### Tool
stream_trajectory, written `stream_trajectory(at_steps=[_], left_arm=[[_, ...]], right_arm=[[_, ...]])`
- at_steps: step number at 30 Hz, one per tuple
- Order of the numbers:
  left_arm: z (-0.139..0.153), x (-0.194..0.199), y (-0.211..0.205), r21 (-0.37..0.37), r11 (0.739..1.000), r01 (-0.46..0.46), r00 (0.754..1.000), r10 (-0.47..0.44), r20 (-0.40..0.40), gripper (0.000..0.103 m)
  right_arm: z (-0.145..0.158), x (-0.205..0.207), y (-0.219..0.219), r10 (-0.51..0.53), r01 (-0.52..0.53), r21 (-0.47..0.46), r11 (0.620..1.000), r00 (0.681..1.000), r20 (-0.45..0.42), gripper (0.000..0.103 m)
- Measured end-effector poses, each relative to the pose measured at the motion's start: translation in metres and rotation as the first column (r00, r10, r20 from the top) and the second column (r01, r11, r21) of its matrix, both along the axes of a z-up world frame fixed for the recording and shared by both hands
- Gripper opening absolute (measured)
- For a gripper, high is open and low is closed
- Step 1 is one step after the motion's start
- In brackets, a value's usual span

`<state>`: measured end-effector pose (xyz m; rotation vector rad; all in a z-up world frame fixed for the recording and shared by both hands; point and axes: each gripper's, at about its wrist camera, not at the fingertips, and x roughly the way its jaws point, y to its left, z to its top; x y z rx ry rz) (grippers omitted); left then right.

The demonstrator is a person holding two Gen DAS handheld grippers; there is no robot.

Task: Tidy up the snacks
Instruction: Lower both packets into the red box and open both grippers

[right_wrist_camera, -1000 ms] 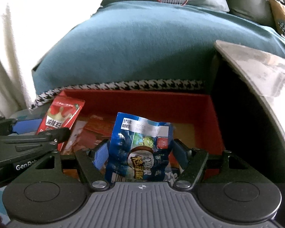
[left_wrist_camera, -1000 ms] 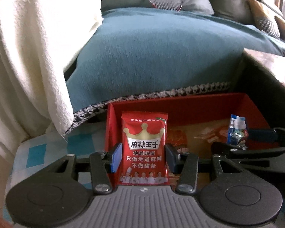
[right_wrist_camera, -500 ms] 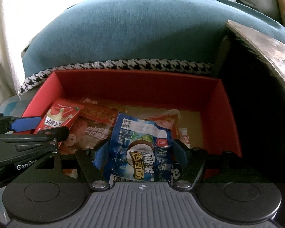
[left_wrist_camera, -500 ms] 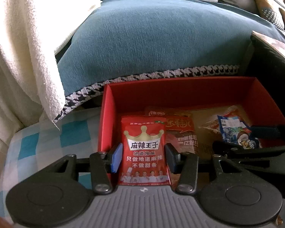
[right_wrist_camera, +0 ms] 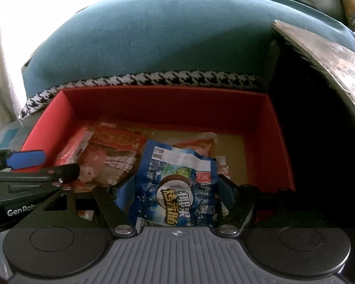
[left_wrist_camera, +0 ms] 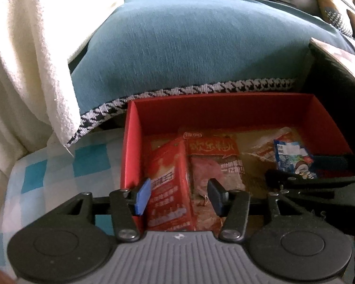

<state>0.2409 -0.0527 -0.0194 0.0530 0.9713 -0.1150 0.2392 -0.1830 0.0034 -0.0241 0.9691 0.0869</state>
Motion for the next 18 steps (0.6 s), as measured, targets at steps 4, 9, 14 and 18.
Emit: stream_trajectory(at_steps=[4,9,14,18], left_arm=[[0.01,-0.004,0.003,-0.008,1.0,-0.016,1.0,0.016,0.019,0.057],[0.021,-0.01,0.009,-0.034,0.999,-0.023,0.999,0.024,0.033,0.058],[0.033,-0.022,0.006,-0.053,0.999,0.007,0.999,-0.004,0.041,0.059],[0.039,-0.037,-0.001,-0.071,0.996,0.049,0.998,-0.047,0.035,0.06]], right_arm=[[0.007,-0.001,-0.005,-0.017,0.017,0.026,1.0,1.0,0.016,0.083],[0.018,-0.004,-0.011,-0.034,0.031,0.066,0.997,0.999,0.04,0.084],[0.033,-0.013,-0.021,-0.057,0.051,0.091,0.995,0.996,0.065,0.084],[0.043,-0.029,-0.035,-0.074,0.066,0.101,0.993,0.994,0.074,0.085]])
